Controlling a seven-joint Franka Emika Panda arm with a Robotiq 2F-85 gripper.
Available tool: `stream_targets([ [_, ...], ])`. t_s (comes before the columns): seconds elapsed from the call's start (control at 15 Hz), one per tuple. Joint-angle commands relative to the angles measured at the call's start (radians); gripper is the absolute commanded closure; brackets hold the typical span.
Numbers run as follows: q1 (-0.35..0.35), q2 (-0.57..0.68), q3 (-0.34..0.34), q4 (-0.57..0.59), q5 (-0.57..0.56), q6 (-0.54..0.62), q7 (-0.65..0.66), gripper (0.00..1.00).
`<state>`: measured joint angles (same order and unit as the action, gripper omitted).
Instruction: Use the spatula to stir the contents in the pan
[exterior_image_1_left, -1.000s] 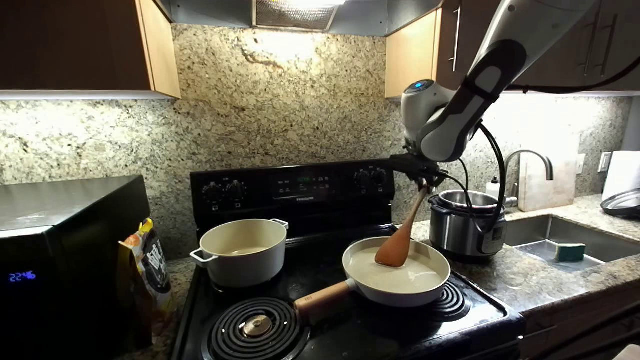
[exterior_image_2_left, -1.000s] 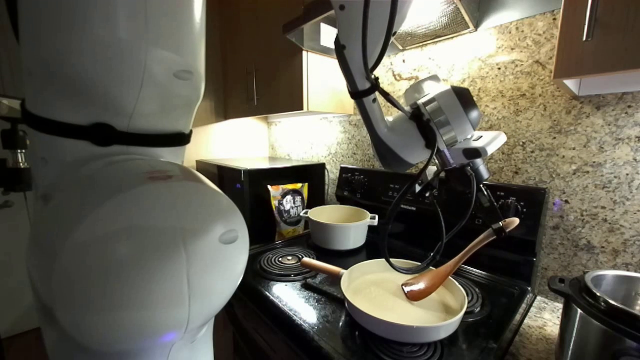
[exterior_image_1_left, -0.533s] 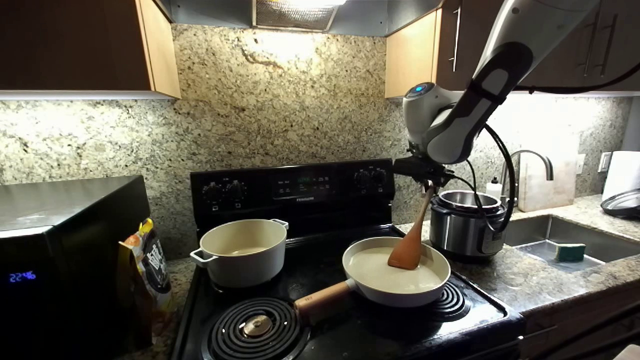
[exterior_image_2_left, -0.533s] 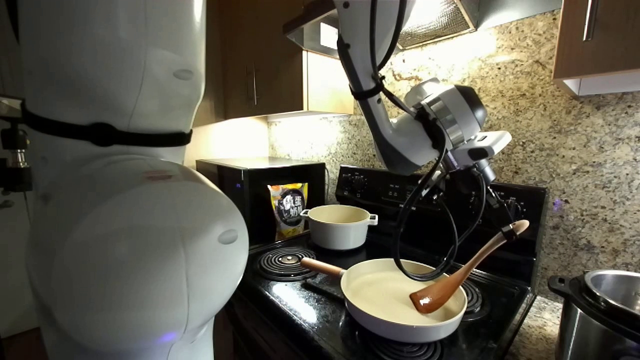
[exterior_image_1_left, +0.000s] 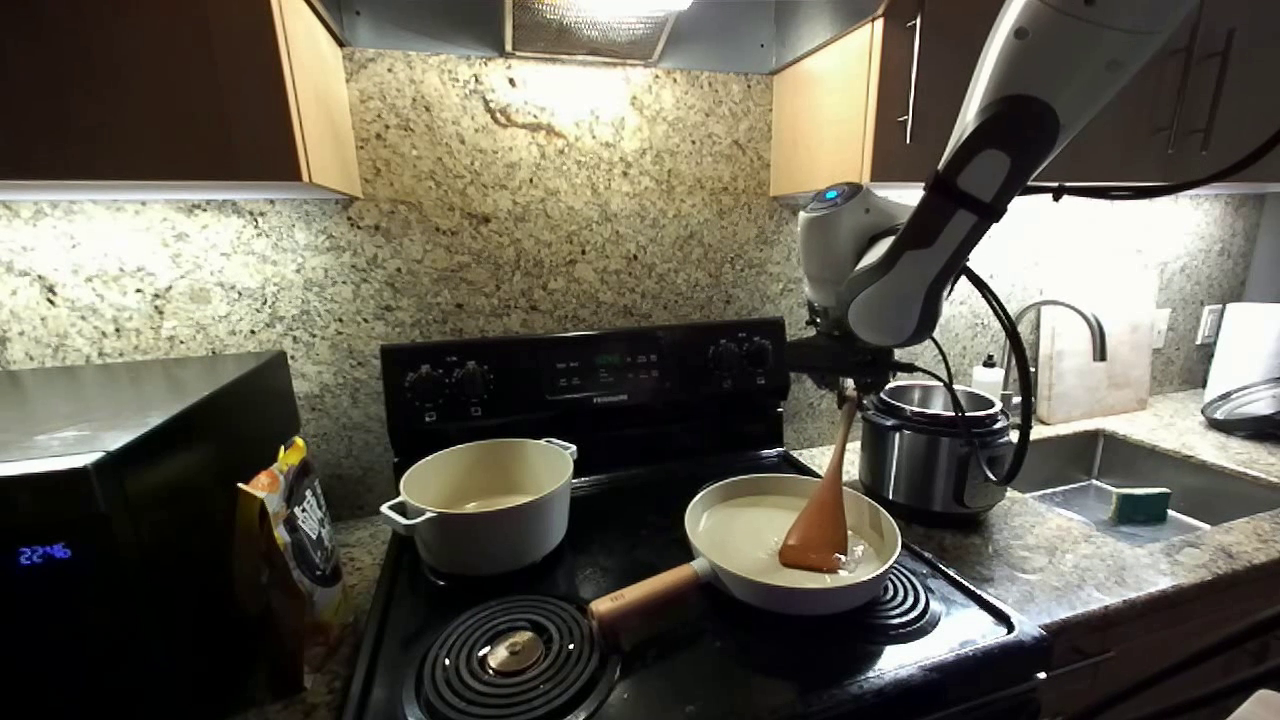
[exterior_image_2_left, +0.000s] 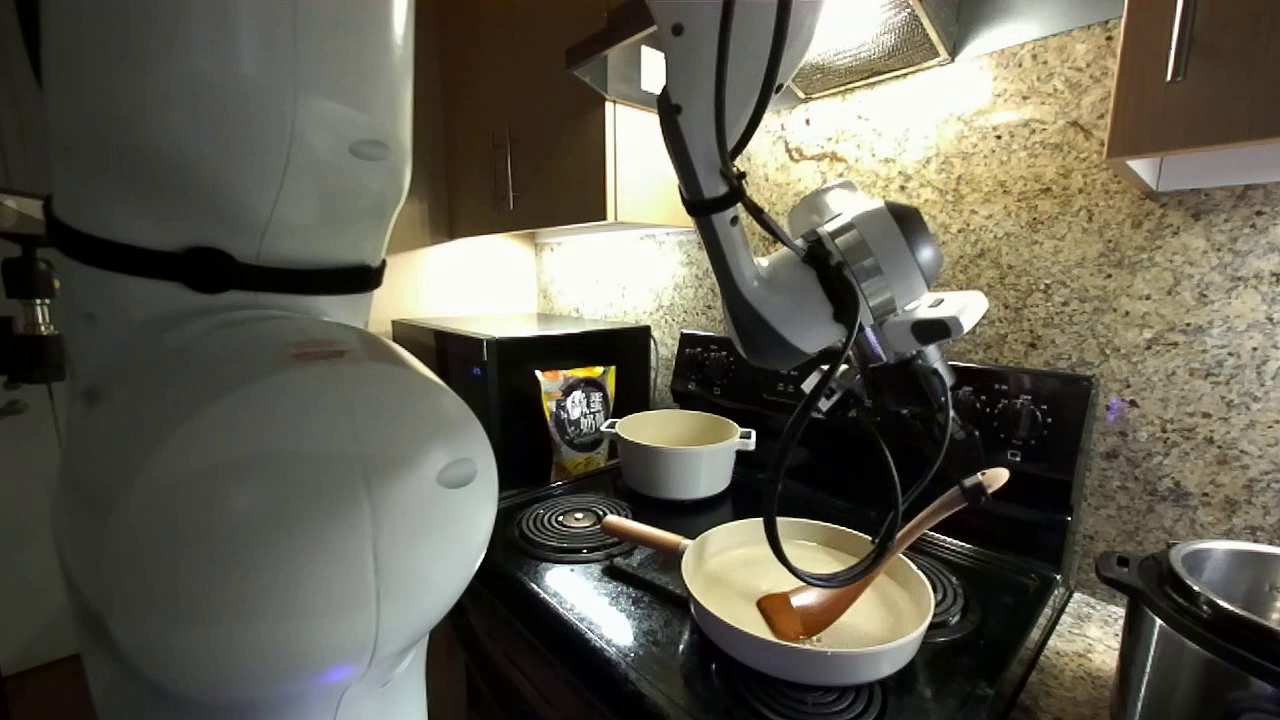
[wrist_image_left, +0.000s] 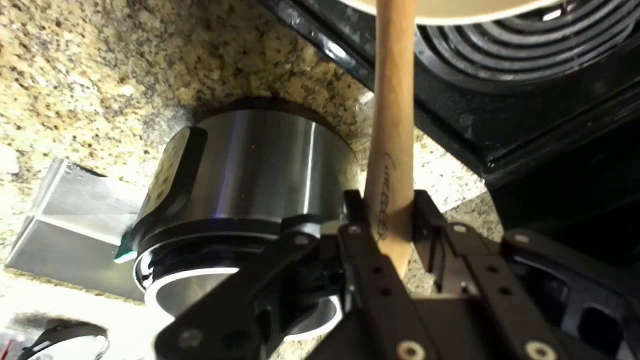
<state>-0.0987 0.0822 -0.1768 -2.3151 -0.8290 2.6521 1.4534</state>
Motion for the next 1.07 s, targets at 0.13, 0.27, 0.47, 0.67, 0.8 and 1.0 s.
stream_targets([
  [0.13,0.022,0.027,0.039,-0.070,0.025,0.083,-0.033,0.88],
  [0.27,0.029,0.049,0.056,-0.053,0.016,0.100,-0.015,0.88],
  [0.47,0.038,0.074,0.073,-0.008,0.011,0.108,-0.002,0.88],
  [0.67,0.043,0.093,0.085,0.042,0.016,0.103,0.001,0.88],
  [0.8,0.038,0.103,0.090,0.074,0.021,0.101,-0.002,0.88],
  [1.0,0.033,0.118,0.083,0.120,0.014,0.100,0.005,0.88],
])
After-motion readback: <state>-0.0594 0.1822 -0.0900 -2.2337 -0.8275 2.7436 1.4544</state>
